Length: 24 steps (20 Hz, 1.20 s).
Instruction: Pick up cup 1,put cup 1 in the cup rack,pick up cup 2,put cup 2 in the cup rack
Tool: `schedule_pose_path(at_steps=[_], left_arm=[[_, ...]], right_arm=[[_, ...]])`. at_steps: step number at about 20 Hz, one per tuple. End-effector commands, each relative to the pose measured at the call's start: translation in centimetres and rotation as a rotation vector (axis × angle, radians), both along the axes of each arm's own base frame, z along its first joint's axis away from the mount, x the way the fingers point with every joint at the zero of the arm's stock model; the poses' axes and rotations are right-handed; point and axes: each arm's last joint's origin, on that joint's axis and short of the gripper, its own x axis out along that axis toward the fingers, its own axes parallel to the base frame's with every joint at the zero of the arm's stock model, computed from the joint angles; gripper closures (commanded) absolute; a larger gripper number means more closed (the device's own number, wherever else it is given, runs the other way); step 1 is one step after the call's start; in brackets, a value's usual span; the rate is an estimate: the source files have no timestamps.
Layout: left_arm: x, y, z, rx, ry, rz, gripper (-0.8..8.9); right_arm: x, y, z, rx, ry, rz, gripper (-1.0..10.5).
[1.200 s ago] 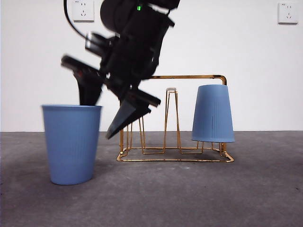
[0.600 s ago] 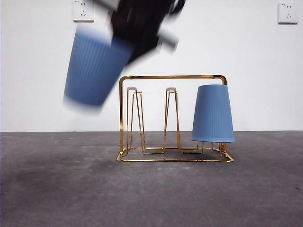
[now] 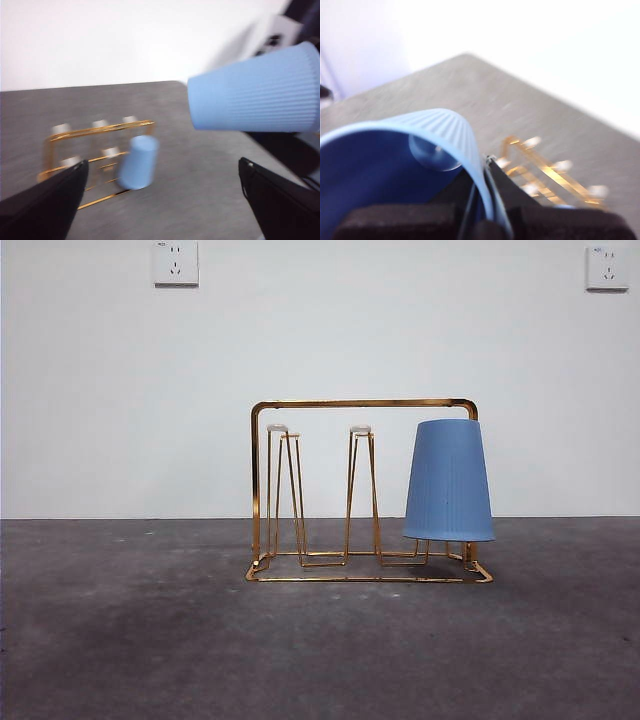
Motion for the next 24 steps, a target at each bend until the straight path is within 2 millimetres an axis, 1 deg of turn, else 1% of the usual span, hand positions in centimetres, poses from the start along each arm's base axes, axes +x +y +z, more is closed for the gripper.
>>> schedule_pose_path(at_steps=[1, 3, 5, 9, 14, 17, 19, 24], left_arm=[[0.2, -1.9, 0.2, 0.000, -0.044, -0.076, 3.11], [0.6, -3.2, 0.6, -0.050, -0.058, -0.122, 3.11], [1.0, -4.2, 0.9, -0.108, -0.061, -0.176, 3.11], [2.2, -6.1, 1.4, -0.214, -0.076, -0.296, 3.11], [4.0, -8.6, 1.6, -0.354, -0.065, -0.491, 3.11], [5.1, -10.4, 1.3, -0.437, -0.039, -0.613, 3.11], [5.9, -11.6, 1.1, -0.492, -0.025, -0.687, 3.11], [7.5, -14.6, 0.2, -0.636, -0.006, -0.817, 3.11]], right_arm=[[-1.9, -2.2, 0.7, 0.008, -0.076, -0.018, 9.6], [-3.6, -4.0, 1.2, 0.029, -0.119, -0.032, 9.6], [-4.9, -5.5, 1.4, 0.052, -0.151, -0.051, 9.6], [-8.2, -9.2, 1.7, 0.108, -0.249, -0.092, 9.6], [-11.4, -12.8, 1.6, 0.188, -0.354, -0.143, 9.6], [-12.5, -14.0, 1.6, 0.219, -0.408, -0.148, 9.6], [-12.8, -14.4, 1.7, 0.234, -0.424, -0.150, 9.6], [-12.7, -14.4, 1.6, 0.197, -0.452, -0.173, 9.6]])
